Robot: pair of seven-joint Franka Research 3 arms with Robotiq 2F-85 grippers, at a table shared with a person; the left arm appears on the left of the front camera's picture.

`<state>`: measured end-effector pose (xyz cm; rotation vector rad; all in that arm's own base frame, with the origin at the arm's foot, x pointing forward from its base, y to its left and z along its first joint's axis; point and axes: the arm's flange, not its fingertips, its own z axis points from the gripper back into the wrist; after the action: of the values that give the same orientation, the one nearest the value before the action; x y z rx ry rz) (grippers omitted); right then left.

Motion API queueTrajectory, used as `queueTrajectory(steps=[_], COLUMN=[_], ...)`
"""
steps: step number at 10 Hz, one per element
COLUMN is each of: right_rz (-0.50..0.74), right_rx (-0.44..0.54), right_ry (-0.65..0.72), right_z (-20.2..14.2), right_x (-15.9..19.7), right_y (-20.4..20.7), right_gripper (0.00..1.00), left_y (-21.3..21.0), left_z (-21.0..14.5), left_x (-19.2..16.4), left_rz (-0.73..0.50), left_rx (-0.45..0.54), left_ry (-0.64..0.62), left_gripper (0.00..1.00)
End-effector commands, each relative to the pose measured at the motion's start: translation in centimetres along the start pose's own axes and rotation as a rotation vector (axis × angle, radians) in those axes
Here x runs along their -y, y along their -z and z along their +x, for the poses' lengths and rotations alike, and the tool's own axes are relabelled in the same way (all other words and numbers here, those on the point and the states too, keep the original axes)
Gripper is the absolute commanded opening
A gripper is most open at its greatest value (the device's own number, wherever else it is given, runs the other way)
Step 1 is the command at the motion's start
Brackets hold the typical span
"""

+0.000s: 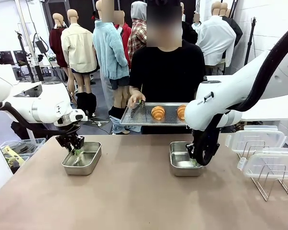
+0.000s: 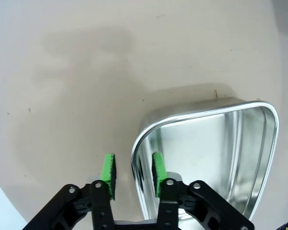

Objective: Place the bread in airtight containers.
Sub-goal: Lift both Airtight Container.

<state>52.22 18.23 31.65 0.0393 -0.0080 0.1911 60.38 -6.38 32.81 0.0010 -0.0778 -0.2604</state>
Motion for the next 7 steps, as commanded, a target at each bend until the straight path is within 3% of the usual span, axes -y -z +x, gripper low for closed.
queueTrajectory(steps=[1,7], right_rz=[-0.019,-0.073], right_rx=[0.001,-0.041], right_ry=[0.029,0.057], right_z=[0.22,0.76], right_x=[-0.33,-0.78], right_y=[0.21,-0.59], right_gripper=[0.0,0.0], left_y=[-0.98,-1.64], left_z=[-0.08,-0.87], left_x=[-0.27,-0.36], left_rz=[-0.004,-0.053], left_rx=[-0.011,-0.021], left_ry=[-0.007,-0.004], left_gripper=[0.0,0.0])
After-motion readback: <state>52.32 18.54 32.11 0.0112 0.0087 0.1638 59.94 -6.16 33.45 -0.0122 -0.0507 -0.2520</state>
